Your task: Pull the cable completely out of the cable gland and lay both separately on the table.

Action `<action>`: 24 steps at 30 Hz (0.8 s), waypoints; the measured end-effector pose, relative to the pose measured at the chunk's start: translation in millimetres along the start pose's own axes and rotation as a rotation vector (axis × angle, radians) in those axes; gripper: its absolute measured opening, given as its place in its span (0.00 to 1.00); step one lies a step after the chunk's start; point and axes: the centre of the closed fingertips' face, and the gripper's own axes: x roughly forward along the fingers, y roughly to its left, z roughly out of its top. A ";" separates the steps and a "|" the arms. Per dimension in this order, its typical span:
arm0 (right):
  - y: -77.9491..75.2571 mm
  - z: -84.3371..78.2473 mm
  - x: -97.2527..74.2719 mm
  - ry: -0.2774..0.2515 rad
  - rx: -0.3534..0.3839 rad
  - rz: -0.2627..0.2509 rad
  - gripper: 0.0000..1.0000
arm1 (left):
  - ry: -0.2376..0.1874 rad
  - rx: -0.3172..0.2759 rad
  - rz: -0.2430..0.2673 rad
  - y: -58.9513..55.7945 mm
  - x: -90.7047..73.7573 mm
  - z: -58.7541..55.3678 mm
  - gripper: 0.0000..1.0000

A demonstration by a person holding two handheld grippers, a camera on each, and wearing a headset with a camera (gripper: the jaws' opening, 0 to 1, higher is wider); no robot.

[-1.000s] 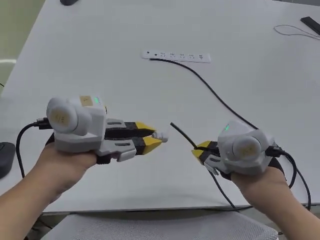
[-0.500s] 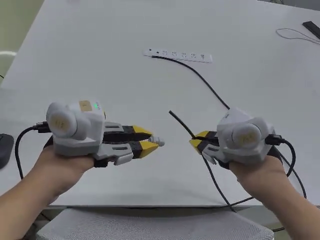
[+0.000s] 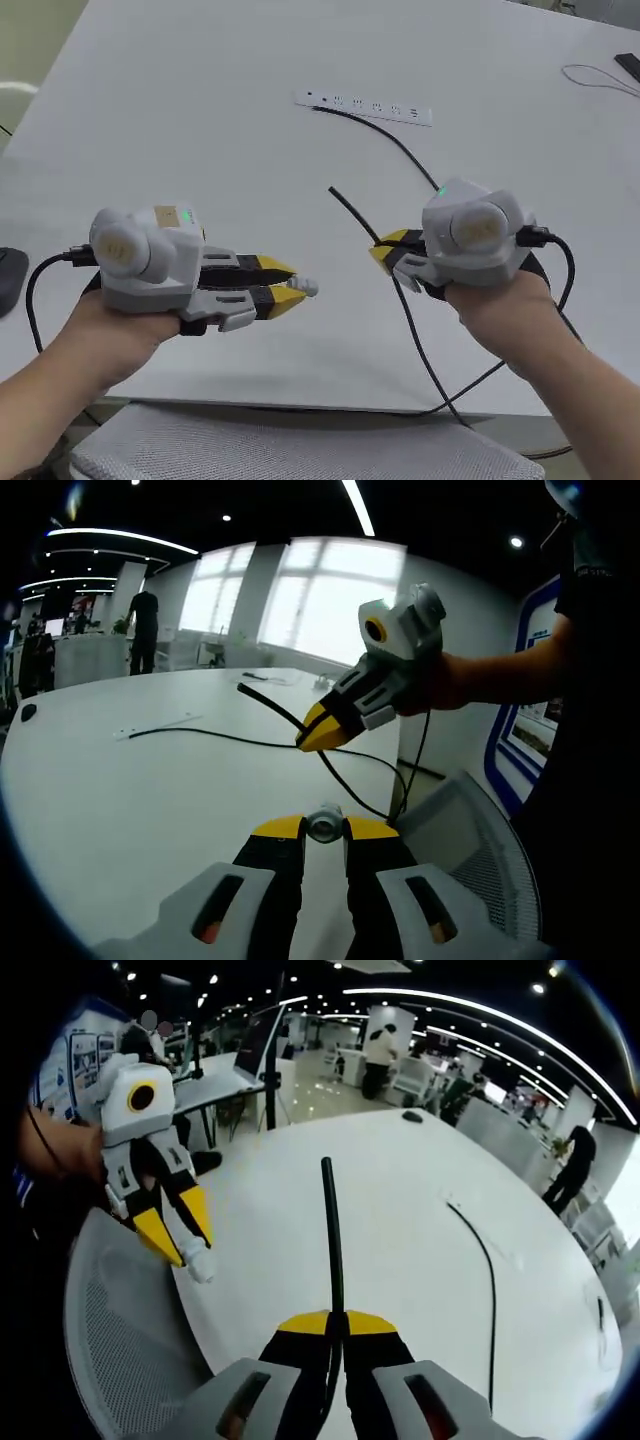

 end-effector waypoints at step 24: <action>14.3 49.9 80.4 0.020 -0.139 0.083 0.00 | 0.046 -0.006 -0.016 22.5 -7.2 -48.8 0.15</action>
